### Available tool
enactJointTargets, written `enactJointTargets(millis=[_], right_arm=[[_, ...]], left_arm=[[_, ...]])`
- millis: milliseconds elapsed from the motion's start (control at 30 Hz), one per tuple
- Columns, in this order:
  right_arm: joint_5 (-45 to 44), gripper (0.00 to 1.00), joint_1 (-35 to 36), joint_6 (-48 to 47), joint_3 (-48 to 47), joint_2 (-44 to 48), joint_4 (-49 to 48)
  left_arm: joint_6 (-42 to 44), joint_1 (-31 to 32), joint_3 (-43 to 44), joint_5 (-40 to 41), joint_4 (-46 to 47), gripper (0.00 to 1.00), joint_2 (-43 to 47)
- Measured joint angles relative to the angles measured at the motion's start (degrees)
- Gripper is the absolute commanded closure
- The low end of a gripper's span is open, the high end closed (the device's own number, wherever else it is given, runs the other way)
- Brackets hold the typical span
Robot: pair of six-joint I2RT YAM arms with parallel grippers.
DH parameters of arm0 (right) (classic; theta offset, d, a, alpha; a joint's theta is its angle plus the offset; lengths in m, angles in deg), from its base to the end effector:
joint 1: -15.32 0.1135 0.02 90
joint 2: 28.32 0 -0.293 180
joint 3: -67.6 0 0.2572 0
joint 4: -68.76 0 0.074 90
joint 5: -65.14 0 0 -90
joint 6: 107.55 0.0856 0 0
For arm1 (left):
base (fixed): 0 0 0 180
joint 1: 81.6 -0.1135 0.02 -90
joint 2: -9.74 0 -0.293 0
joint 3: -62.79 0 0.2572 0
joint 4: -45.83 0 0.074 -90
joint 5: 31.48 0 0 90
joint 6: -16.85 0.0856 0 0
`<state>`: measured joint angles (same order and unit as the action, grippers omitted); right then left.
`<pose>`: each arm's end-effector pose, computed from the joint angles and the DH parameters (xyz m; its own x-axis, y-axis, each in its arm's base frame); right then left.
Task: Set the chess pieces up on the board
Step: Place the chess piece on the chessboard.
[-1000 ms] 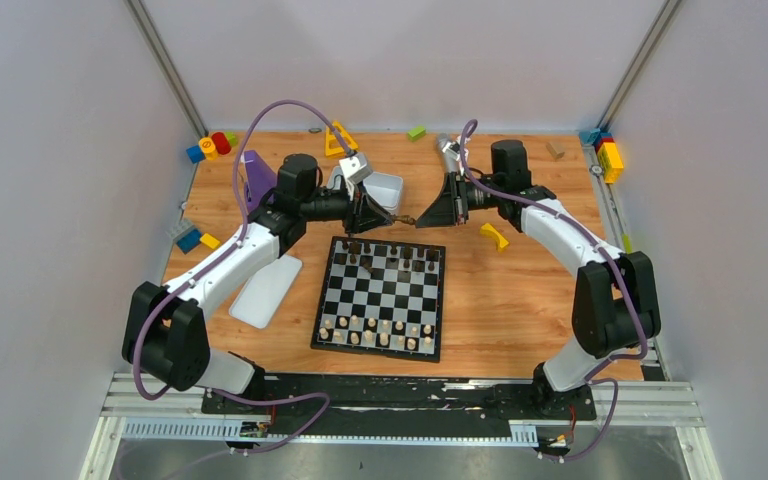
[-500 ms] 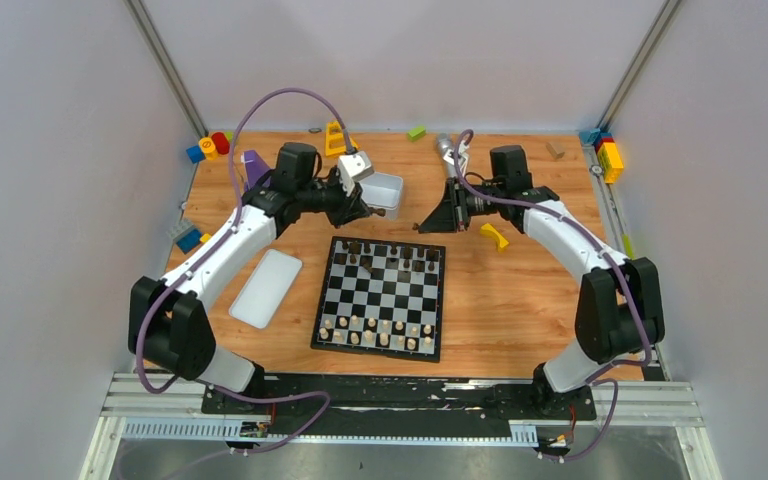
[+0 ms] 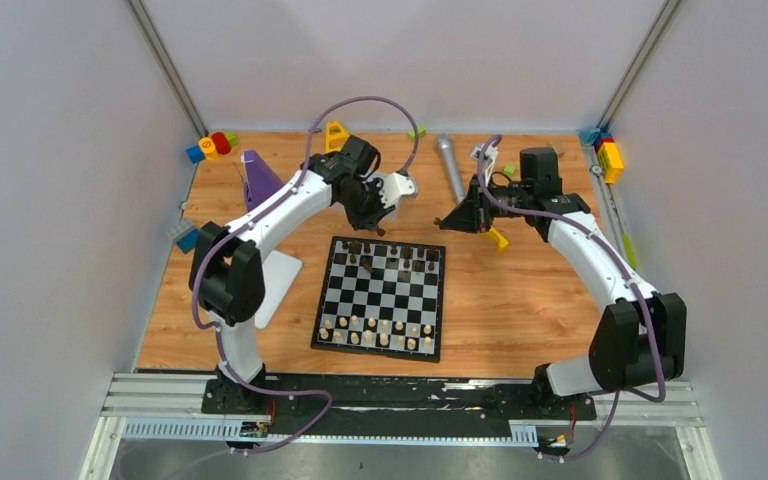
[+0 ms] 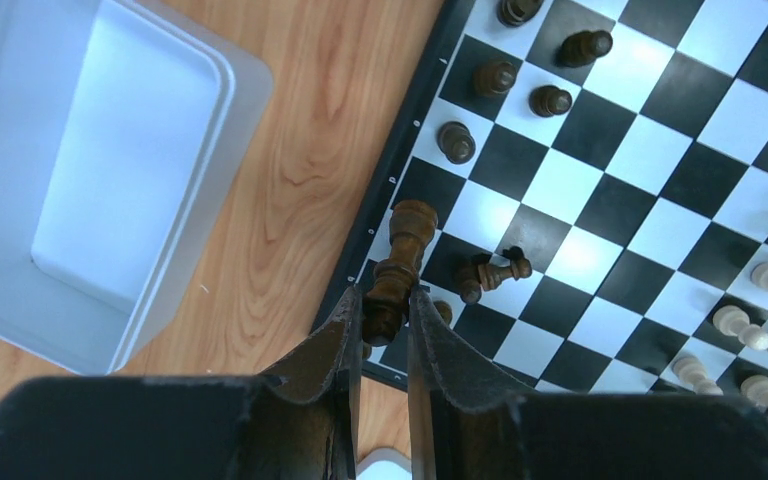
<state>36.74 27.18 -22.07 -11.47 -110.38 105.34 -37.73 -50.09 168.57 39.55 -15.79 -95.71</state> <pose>0.3024 0.1404 0.3172 -0.5615 -0.1562 -0.8126 -0.8081 0.3148 0.4979 0.3518 -0.2483 0.2615 -0.2457 0.7935 -0.5567 0.9446 0.3249 0.0461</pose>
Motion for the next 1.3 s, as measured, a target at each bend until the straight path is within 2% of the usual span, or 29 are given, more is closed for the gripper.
enactJointTargets(millis=[300,567,1300], right_arm=[[0.02,1.0,-4.11,-1.84,4.11,2.91,0.96],[0.72,1.0,-5.81,-2.71,6.16,3.78,1.33],[1.95,1.0,-6.71,-3.13,6.71,3.87,1.53]], left_arm=[[2.05,4.7,12.13,7.43,-11.23,0.98,-10.93],[2.23,6.32,15.98,11.82,-16.92,0.92,-16.31],[1.77,7.39,20.81,14.4,-18.88,0.91,-21.55]])
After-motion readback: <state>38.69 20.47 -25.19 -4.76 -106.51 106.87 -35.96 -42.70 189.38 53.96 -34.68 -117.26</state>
